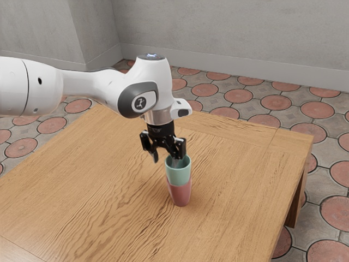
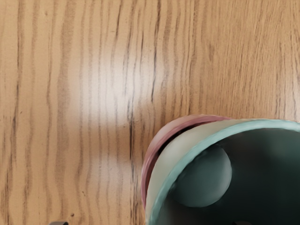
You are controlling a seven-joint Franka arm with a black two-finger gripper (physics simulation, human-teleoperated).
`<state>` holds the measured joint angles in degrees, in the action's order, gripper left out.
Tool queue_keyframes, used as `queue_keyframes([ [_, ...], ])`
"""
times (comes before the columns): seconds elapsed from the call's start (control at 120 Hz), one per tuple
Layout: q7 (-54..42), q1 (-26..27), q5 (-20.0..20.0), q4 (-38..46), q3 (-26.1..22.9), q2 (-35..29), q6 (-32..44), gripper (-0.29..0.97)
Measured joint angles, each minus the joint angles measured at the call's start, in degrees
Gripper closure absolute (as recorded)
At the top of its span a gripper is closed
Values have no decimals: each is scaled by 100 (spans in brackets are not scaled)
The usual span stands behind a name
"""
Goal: Place the left cup onto the right cup
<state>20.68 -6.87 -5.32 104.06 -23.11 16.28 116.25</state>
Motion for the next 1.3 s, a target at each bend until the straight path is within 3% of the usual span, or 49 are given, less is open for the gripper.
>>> queue_keyframes([
  [0.25,-36,1,4,-8,-2,-2,2,7],
  [0.65,-80,-8,-28,-248,0,-227,-142,1],
  [0.983,-209,-27,-96,-1588,140,-412,-1432,0],
  [1.3,-1052,-116,96,-1868,650,-531,-2184,0],
])
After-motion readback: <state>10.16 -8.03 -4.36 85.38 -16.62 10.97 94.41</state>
